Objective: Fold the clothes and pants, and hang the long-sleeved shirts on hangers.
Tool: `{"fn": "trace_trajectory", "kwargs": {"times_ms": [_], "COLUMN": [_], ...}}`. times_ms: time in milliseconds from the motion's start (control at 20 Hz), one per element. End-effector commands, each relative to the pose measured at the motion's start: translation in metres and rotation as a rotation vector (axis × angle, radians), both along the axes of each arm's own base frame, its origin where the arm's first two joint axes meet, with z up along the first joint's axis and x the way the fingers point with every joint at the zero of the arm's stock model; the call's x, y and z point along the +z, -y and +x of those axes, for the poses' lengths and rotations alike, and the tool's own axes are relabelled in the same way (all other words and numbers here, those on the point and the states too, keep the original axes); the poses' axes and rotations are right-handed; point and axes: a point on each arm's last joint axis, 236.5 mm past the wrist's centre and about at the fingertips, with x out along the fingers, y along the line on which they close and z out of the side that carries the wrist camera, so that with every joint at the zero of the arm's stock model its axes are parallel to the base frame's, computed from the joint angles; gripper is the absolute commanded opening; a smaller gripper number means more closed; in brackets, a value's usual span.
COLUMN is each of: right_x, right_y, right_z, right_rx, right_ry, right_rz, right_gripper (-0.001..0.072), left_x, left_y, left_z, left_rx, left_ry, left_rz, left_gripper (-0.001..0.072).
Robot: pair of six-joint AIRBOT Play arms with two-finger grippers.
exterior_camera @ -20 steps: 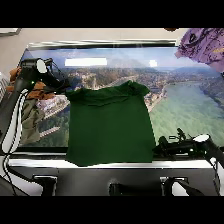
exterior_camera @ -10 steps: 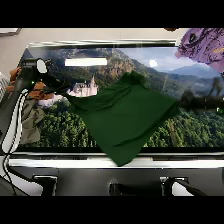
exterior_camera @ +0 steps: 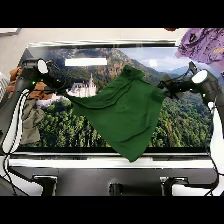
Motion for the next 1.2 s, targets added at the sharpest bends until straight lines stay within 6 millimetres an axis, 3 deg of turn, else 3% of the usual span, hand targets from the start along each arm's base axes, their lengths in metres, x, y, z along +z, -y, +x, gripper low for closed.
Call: {"fn": "trace_trajectory", "kwargs": {"times_ms": [0,50,100,200,300,400,500,600,750,950,1150], "right_x": [0.021,0.025,0.025,0.009,-0.020,-0.051,-0.084,-0.106,-0.121,-0.127,-0.135], "right_y": [0.024,0.035,0.039,0.031,-0.012,-0.067,-0.094,-0.113,-0.129,-0.136,-0.136], "right_z": [-0.028,-0.052,-0.078,-0.125,-0.174,-0.228,-0.278,-0.314,-0.336,-0.331,-0.339], "right_rx": [0.028,0.091,0.145,0.186,0.176,0.157,0.152,0.179,0.244,0.189,0.190], "right_ry": [-0.043,-0.077,-0.121,-0.184,-0.230,-0.276,-0.364,-0.431,-0.473,-0.458,-0.516], "right_rz": [-0.009,-0.040,-0.056,-0.050,0.094,0.273,0.300,0.292,0.217,0.182,0.181], "right_gripper": [0.0520,0.0514,0.0448,0.0445,0.0508,0.0493,0.0484,0.0483,0.0483,0.0482,0.0482], "left_x": [0.000,0.000,0.000,0.000,0.000,0.000,0.000,0.000,0.000,0.000,0.000], "left_y": [0.000,0.000,0.000,0.000,0.000,0.000,0.000,0.000,0.000,0.000,0.000], "left_z": [-0.001,-0.001,0.000,0.000,0.000,0.000,0.000,0.000,0.000,0.000,0.000], "left_rx": [0.000,0.000,0.000,0.000,0.000,0.000,0.000,0.000,0.000,0.000,0.000], "left_ry": [-0.003,-0.003,-0.002,0.000,0.001,-0.002,-0.001,-0.001,-0.002,-0.001,0.001], "left_rz": [0.000,0.001,0.001,0.000,0.000,0.000,0.000,0.000,0.000,0.000,0.001], "left_gripper": [0.0019,0.0019,0.0019,0.0019,0.0019,0.0019,0.0019,0.0019,0.0019,0.0019,0.0019]}}
